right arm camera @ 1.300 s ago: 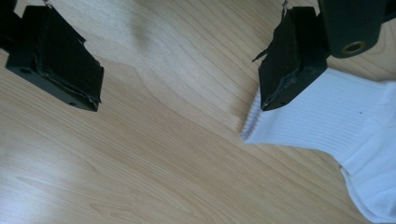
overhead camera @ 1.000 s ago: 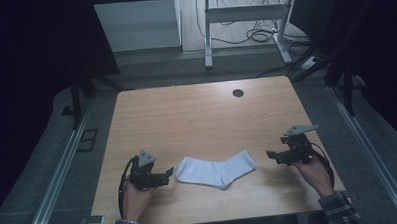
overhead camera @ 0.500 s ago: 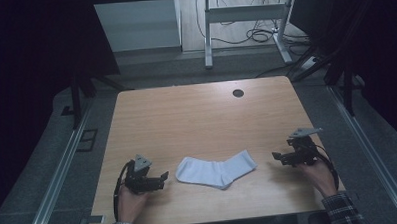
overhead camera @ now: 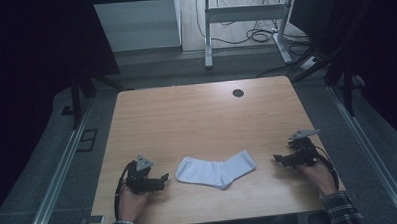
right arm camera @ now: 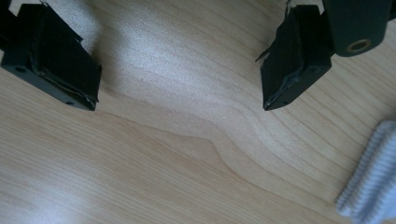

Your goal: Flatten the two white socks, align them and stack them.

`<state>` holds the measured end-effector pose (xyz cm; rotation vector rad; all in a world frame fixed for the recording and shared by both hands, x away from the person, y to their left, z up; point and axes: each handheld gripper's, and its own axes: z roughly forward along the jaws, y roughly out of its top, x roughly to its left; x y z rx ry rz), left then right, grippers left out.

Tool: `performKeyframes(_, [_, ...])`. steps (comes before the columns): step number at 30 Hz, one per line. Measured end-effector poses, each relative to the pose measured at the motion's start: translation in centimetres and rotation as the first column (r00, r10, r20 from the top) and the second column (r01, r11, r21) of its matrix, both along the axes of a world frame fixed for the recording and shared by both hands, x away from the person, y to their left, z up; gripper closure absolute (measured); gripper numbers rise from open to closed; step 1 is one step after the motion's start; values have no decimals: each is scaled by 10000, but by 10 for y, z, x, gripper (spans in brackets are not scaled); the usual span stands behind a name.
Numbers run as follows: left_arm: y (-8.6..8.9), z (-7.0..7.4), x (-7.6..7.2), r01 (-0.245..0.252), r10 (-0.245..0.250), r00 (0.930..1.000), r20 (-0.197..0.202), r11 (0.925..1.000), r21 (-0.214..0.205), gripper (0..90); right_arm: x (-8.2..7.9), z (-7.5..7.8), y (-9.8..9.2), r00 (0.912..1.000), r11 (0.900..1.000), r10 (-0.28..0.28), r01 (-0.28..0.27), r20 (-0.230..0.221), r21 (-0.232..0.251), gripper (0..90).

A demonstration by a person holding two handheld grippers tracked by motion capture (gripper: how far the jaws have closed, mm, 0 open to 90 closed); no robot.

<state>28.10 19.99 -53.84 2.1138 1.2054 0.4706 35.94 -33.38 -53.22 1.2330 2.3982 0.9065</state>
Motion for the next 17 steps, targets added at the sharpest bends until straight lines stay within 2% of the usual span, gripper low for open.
performKeyframes(3, [-2, -3, 1, 34, -33, 9999, -102, 9999, 154, 49, 0, -2, 0, 9998, 10000, 41, -40, 171, -91, 112])
performKeyframes(4, [-3, -6, 3, 93, -87, 9996, -251, 9997, 242, 40, 1, -4, 1, 9995, 9999, 91, -89, 313, -53, 91])
performKeyframes(8, [-2, -8, 4, -17, 16, 9991, -427, 10000, -12, 10, 1, -6, 1, 9987, 9999, 78, -83, 513, 86, 70])
performKeyframes(11, [-2, -8, 4, -35, 35, 9989, -463, 10000, -6, 5, 1, -9, 2, 9975, 9995, -136, 115, 700, 298, 61])
performKeyframes(17, [-2, -8, 5, -36, 39, 9987, -505, 10000, 60, 0, 1, -10, 3, 9968, 9992, -280, 258, 743, 305, 57])
